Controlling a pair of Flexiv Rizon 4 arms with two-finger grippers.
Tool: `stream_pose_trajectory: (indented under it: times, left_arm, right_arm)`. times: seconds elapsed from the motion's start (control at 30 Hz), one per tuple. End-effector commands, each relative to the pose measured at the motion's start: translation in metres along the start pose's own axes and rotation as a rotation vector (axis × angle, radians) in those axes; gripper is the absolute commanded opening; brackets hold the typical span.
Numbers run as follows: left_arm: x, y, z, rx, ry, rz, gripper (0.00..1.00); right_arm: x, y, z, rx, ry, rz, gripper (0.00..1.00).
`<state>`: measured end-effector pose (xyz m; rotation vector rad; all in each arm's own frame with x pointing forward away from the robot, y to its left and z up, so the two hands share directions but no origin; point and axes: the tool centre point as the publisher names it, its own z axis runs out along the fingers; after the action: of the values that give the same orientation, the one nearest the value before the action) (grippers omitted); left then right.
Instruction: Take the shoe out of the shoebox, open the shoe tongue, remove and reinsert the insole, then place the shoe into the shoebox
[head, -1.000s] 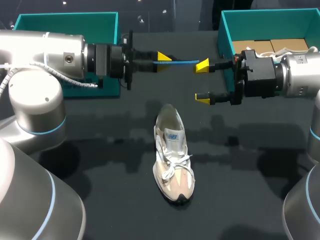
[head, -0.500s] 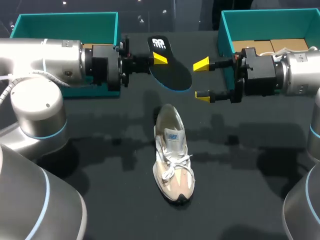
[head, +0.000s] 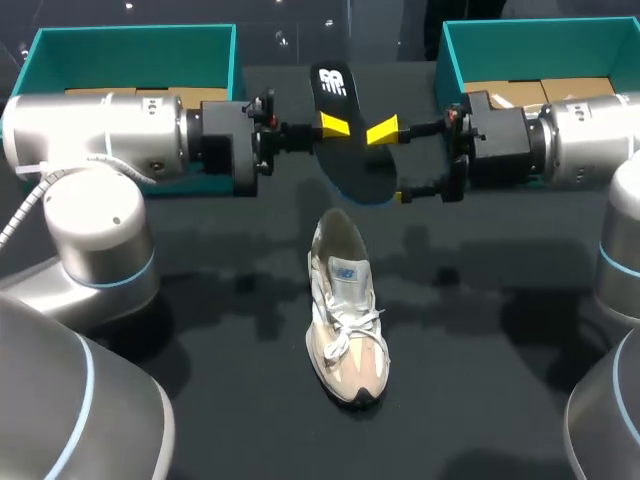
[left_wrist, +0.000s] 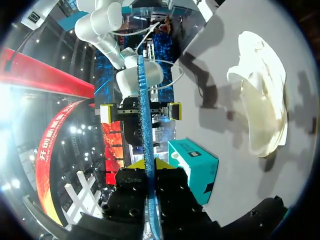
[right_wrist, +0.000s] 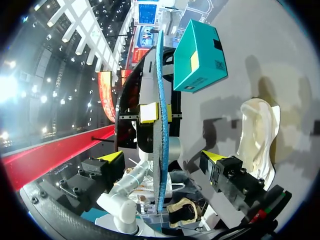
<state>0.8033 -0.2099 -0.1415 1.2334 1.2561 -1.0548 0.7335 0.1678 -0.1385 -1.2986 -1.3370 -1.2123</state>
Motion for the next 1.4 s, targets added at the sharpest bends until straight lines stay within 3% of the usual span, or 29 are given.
stream_pose_trajectory:
  times: [0.03, 0.3, 0.4, 1.2, 1.3, 1.33, 1.37, 1.4]
  left_arm:
    - [0.001, 0.004, 0.003, 0.022, -0.010, 0.023, 0.00]
    - [0.003, 0.000, 0.005, 0.061, -0.029, 0.074, 0.00]
    - [0.003, 0.000, 0.006, 0.063, -0.034, 0.080, 0.00]
    - [0.004, 0.002, 0.008, 0.056, -0.057, 0.089, 0.00]
    - [0.005, 0.002, 0.008, 0.054, -0.058, 0.089, 0.00]
    - [0.005, 0.002, 0.007, 0.053, -0.059, 0.088, 0.00]
    - [0.005, 0.002, 0.007, 0.052, -0.060, 0.087, 0.00]
    - [0.005, 0.002, 0.007, 0.051, -0.061, 0.087, 0.00]
  right_arm:
    - [-0.005, 0.011, 0.013, 0.013, 0.008, -0.001, 0.90]
    - [-0.008, 0.017, 0.016, -0.001, 0.021, -0.001, 0.69]
    - [-0.009, 0.019, 0.017, 0.000, 0.024, -0.002, 0.49]
    - [-0.011, 0.023, 0.024, 0.005, 0.035, 0.004, 0.30]
    - [-0.011, 0.023, 0.025, 0.007, 0.034, 0.005, 0.18]
    - [-0.010, 0.022, 0.025, 0.007, 0.033, 0.005, 0.05]
    - [-0.010, 0.022, 0.025, 0.008, 0.032, 0.004, 0.00]
    - [-0.010, 0.022, 0.025, 0.009, 0.031, 0.003, 0.00]
